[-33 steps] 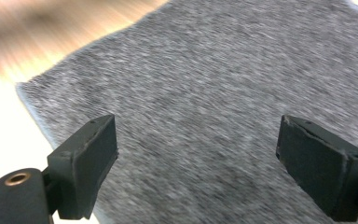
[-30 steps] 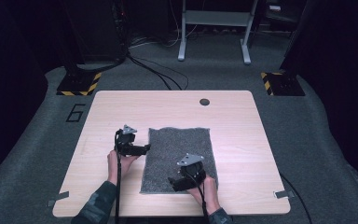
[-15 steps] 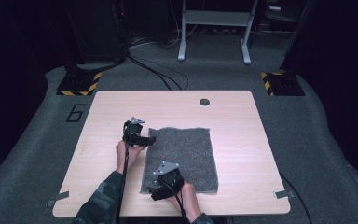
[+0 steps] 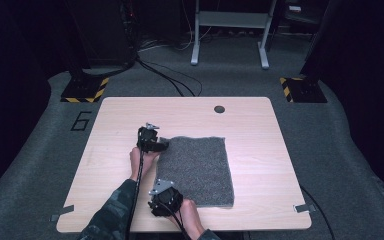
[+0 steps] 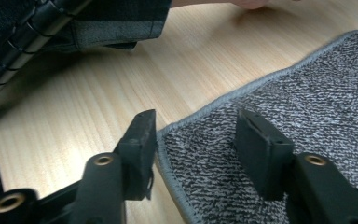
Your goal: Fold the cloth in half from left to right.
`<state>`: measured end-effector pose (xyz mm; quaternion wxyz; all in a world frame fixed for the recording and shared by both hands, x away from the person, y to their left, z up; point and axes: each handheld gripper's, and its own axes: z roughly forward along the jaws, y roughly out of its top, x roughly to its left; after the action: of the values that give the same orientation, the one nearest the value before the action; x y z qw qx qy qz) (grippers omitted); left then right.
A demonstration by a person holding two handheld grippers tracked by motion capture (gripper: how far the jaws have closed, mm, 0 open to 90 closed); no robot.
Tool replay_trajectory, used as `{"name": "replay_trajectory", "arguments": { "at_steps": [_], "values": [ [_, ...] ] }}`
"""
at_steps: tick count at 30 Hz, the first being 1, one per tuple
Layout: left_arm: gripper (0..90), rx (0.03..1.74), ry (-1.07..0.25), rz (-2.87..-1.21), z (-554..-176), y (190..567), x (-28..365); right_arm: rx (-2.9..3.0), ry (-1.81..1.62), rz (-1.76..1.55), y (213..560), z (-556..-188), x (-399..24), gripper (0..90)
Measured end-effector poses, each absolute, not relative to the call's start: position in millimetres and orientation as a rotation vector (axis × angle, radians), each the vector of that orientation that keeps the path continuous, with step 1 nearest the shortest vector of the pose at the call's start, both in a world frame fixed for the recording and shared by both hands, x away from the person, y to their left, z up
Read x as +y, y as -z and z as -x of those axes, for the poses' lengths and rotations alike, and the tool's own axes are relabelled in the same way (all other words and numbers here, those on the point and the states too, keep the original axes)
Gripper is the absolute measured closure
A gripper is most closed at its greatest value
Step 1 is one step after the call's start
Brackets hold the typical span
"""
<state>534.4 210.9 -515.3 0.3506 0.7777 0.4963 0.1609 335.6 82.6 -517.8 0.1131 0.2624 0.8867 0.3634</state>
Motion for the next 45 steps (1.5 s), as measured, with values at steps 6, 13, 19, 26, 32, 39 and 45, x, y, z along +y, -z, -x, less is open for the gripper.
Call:
{"name": "replay_trajectory", "arguments": {
  "at_steps": [6,13,19,26,32,39,45],
  "values": [
    [56.7,1.254,-0.445,-2.022,-533.5,516.8,209.1,2.585,-1.082,-0.781,520.0,-334.8,83.2,68.2],
    [80.5,1.192,-0.488,-2.06,-528.2,518.5,204.6,2.559,-1.103,-0.778,522.4,-331.8,78.4,84.0],
    [86.4,1.205,-0.485,-2.025,-527.5,519.8,203.0,2.559,-1.118,-0.794,521.3,-330.8,75.1,86.3],
    [86.9,1.189,-0.493,-2.021,-524.5,508.5,207.5,2.521,-1.178,-0.791,512.4,-324.8,67.3,86.4],
    [87.0,1.19,-0.495,-2.003,-522.9,496.5,207.8,2.488,-1.223,-0.8,503.7,-320.5,64.3,86.4],
    [87.0,1.19,-0.515,-1.972,-522.0,485.8,208.7,2.447,-1.264,-0.781,494.8,-317.5,63.7,86.4],
    [87.1,1.196,-0.533,-1.982,-522.0,478.9,214.0,2.423,-1.29,-0.781,490.0,-316.7,65.6,86.4]
  ]
}}
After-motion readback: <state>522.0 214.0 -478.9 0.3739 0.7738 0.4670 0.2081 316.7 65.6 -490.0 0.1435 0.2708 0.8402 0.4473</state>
